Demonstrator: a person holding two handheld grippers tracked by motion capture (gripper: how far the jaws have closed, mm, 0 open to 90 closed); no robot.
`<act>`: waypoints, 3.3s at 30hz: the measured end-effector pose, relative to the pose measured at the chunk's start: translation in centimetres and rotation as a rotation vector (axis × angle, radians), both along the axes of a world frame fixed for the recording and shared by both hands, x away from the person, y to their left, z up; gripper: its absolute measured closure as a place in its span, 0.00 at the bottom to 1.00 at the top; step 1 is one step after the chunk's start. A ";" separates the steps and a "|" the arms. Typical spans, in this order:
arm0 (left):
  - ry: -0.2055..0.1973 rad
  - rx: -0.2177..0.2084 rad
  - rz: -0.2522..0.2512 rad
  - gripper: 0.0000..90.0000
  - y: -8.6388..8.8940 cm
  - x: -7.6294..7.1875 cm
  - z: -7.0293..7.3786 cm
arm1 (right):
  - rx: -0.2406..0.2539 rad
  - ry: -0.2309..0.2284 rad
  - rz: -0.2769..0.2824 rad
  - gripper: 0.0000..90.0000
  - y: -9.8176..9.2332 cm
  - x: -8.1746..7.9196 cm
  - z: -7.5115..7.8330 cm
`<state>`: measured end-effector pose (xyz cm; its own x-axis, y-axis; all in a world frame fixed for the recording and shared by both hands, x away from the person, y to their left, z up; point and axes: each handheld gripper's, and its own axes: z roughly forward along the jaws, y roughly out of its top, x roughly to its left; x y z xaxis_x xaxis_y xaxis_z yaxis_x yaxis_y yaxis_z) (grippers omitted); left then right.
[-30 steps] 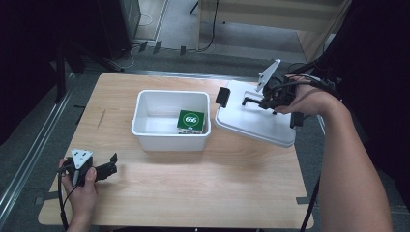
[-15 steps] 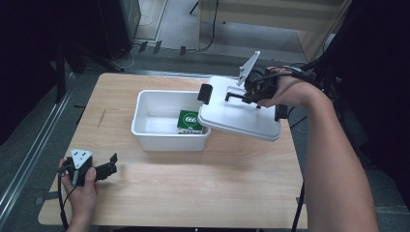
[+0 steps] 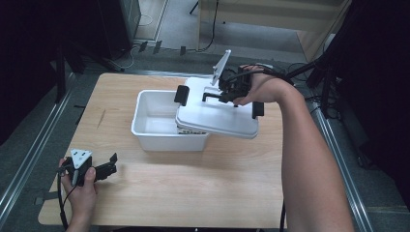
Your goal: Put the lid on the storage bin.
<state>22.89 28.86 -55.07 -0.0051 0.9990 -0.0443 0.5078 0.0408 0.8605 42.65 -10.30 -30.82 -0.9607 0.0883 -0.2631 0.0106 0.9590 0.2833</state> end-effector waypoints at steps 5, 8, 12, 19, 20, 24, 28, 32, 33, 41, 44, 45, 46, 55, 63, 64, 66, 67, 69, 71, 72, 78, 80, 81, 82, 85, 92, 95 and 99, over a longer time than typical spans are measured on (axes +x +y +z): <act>0.004 -0.006 -0.002 0.00 0.1 0.0 0.0 | -0.006 0.006 0.034 0.95 2.1 0.2 -0.6; 0.003 -0.012 -0.003 0.00 0.1 0.0 0.0 | -0.001 0.010 0.043 0.95 3.2 0.3 -0.7; 0.004 -0.008 -0.004 0.00 0.1 0.0 0.0 | 0.001 0.022 0.055 0.95 4.7 0.4 -1.0; 0.000 -0.009 -0.005 0.00 0.1 0.0 0.0 | 0.005 0.035 0.084 0.95 7.0 0.6 -1.6; -0.003 -0.009 -0.004 0.00 0.0 0.0 0.0 | 0.003 0.035 0.086 0.95 7.3 0.6 -1.6; -0.003 -0.007 -0.007 0.00 0.0 0.0 0.0 | -0.004 0.041 0.096 0.95 8.3 0.6 -1.8; -0.004 -0.007 -0.012 0.00 0.0 0.0 0.0 | -0.007 0.043 0.111 0.95 9.2 0.8 -1.9; -0.004 -0.006 -0.012 0.00 0.0 -0.1 0.0 | -0.002 0.052 0.106 0.95 10.0 0.9 -1.9; -0.004 -0.007 -0.012 0.00 0.0 -0.1 0.0 | -0.001 0.049 0.118 0.95 10.2 1.0 -1.9; -0.006 -0.008 -0.012 0.00 0.0 -0.1 0.0 | -0.004 0.055 0.142 0.95 11.8 1.0 -2.3; -0.007 -0.010 -0.012 0.00 0.0 -0.1 0.0 | -0.010 0.065 0.124 0.95 12.3 0.9 -2.4; -0.007 -0.011 -0.012 0.00 0.0 -0.1 0.0 | -0.009 0.066 0.123 0.95 12.4 0.9 -2.5; -0.007 -0.012 -0.013 0.00 0.0 -0.1 0.0 | -0.012 0.064 0.127 0.95 12.5 0.9 -2.6; -0.008 -0.016 -0.014 0.00 0.0 -0.1 0.0 | -0.023 0.078 0.131 0.95 13.5 1.2 -3.2; -0.005 -0.016 -0.015 0.00 0.1 -0.1 0.0 | -0.034 0.081 0.149 0.95 13.9 1.4 -3.8; -0.005 -0.016 -0.014 0.00 0.1 -0.1 0.0 | -0.033 0.080 0.142 0.95 13.9 1.4 -3.8; -0.006 -0.017 -0.014 0.00 0.1 -0.1 0.0 | -0.035 0.083 0.134 0.95 13.8 1.4 -3.8; -0.005 -0.016 -0.015 0.00 0.1 -0.1 0.0 | -0.032 0.084 0.133 0.95 13.8 1.4 -3.8; -0.005 -0.016 -0.015 0.00 0.1 -0.1 0.0 | -0.031 0.081 0.131 0.95 13.8 1.3 -3.9; -0.006 -0.016 -0.014 0.00 0.1 -0.1 0.0 | -0.031 0.082 0.140 0.93 13.9 1.3 -3.9; -0.005 -0.016 -0.014 0.00 0.1 -0.1 0.0 | -0.034 0.096 0.138 0.88 13.9 1.2 -3.8; -0.007 -0.013 -0.013 0.00 0.0 0.0 0.0 | -0.020 0.157 0.147 0.60 14.1 0.3 -3.3; -0.006 -0.017 -0.014 0.00 0.0 0.0 0.0 | -0.011 0.137 0.153 0.50 14.0 0.2 -3.2; -0.005 -0.018 -0.014 0.00 0.0 0.0 0.0 | -0.012 0.129 0.138 0.44 13.9 0.0 -3.0; -0.005 -0.017 -0.014 0.00 0.0 0.0 0.0 | -0.014 0.108 0.141 0.37 13.8 0.0 -2.9; -0.006 -0.015 -0.016 0.00 0.0 0.0 0.0 | -0.034 0.111 0.119 0.15 13.7 -0.4 -2.7; -0.006 -0.012 -0.016 0.00 0.0 0.0 0.0 | -0.055 0.118 0.090 0.02 12.7 -0.4 -2.7; -0.005 -0.009 -0.017 0.00 0.0 0.0 0.0 | -0.043 0.117 0.090 0.02 12.0 -0.6 -2.5; -0.006 -0.009 -0.017 0.00 -0.1 0.0 0.0 | -0.045 0.109 0.081 0.02 10.9 -0.8 -2.3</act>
<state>22.89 28.80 -55.05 0.0123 0.9985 -0.0534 0.5032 0.0400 0.8632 41.86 0.56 -33.15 -0.9873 -0.0001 -0.1586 -0.0390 0.9695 0.2418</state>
